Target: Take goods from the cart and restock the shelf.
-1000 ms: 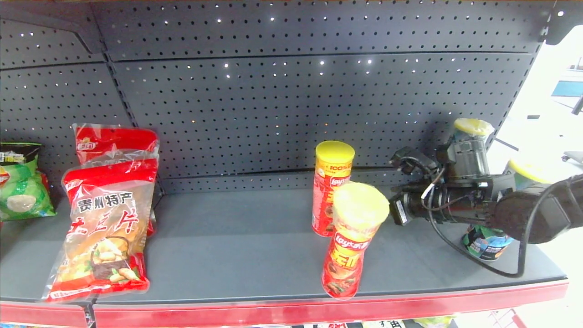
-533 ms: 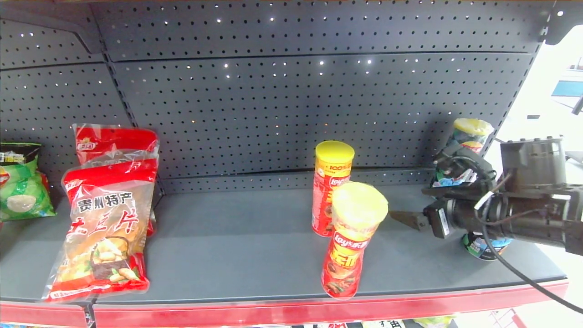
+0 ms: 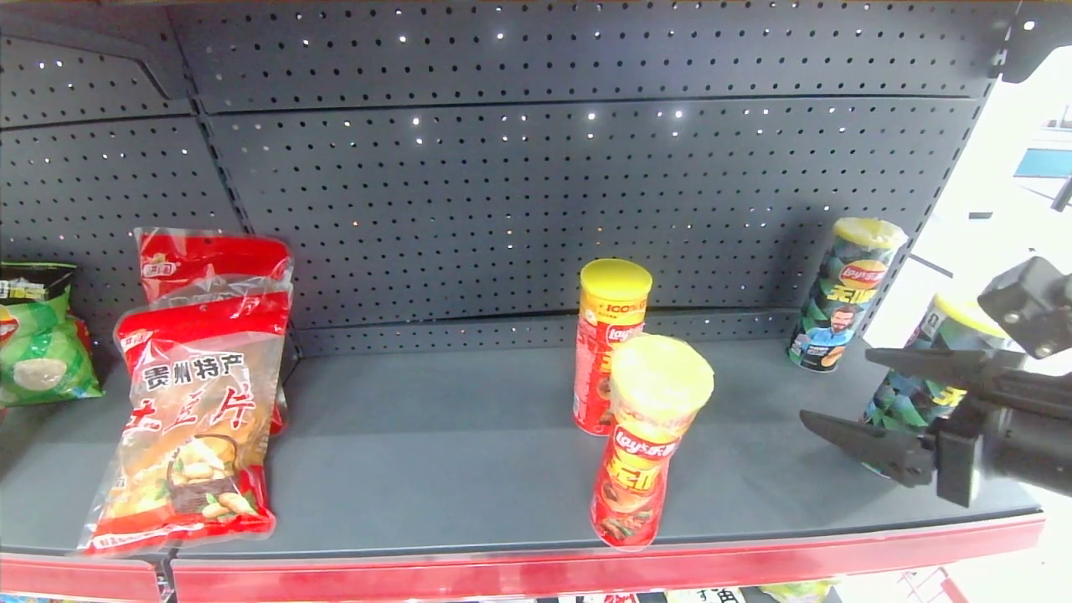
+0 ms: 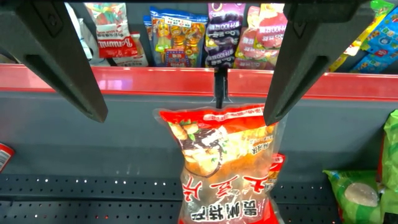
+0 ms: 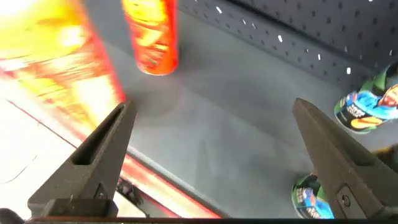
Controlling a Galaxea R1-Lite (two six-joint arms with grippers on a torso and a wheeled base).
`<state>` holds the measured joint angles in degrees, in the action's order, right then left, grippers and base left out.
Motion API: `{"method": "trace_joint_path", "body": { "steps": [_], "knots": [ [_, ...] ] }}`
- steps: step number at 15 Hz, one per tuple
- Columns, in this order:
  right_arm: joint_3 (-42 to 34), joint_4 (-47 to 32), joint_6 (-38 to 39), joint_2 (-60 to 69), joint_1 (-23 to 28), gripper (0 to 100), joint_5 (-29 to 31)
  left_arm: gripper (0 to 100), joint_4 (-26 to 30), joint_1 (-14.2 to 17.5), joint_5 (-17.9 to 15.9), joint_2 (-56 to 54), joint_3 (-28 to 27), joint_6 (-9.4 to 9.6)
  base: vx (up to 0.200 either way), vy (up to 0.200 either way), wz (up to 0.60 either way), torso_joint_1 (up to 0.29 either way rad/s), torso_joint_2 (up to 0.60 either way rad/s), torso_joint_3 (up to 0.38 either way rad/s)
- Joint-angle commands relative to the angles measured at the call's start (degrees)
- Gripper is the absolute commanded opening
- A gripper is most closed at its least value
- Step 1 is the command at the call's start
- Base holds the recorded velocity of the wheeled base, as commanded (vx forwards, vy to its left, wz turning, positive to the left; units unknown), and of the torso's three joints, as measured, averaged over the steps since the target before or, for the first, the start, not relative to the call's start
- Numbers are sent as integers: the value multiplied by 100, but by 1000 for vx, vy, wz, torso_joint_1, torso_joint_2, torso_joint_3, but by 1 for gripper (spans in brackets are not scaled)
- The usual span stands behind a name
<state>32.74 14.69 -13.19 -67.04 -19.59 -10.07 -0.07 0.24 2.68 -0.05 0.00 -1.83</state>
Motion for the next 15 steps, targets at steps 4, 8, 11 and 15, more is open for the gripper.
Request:
{"method": "trace_joint_path", "body": {
  "steps": [4,8,11,15],
  "knots": [
    [-620,-19,-131,1360,-616,100,-558,100,-1,2,4,5,0,-2,0,0,0,0,0,0],
    [-251,8,-263,868,-1469,100,-760,100,-1,2,-5,5,0,-2,0,0,0,0,0,0],
    [-14,60,-272,393,-1943,100,-733,100,-1,2,4,5,0,-2,0,0,0,0,0,0],
    [197,614,-281,-503,-1952,100,-645,100,-1,2,4,5,0,-2,0,0,0,0,0,0]
  ]
}}
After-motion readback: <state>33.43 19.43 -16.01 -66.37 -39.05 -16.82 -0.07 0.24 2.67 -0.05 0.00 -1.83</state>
